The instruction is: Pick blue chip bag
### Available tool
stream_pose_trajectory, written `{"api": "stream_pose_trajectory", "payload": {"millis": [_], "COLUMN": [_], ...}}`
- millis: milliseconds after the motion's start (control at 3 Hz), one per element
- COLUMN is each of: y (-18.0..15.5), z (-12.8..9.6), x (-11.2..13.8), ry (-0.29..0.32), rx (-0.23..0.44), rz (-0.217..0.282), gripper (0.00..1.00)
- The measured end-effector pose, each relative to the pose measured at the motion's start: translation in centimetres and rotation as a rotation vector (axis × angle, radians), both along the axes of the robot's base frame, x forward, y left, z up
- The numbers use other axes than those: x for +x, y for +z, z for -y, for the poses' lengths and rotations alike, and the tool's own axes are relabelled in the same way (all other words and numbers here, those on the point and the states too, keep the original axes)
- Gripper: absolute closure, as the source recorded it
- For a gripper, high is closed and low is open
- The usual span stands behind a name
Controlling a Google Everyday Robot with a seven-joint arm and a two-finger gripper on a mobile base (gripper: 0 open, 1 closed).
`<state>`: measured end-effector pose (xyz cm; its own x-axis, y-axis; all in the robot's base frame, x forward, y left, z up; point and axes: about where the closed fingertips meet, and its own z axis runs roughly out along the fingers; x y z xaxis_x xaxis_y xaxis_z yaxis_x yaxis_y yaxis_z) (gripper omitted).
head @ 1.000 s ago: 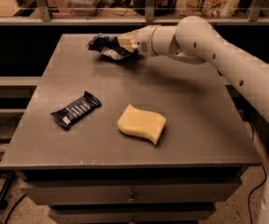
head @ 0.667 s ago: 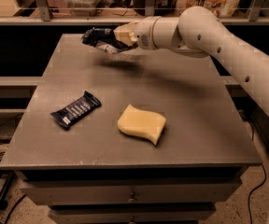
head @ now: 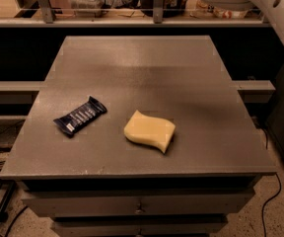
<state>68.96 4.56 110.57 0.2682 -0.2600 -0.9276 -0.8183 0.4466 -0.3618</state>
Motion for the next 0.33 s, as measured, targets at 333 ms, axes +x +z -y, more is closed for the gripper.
{"api": "stream_pose_trajectory", "payload": {"millis": [333], "y": [0.44], "z": [0.11], "x": [-0.05], "ry": [0.002], "rx": [0.004], "rz": [0.004], "gripper": [1.0]}}
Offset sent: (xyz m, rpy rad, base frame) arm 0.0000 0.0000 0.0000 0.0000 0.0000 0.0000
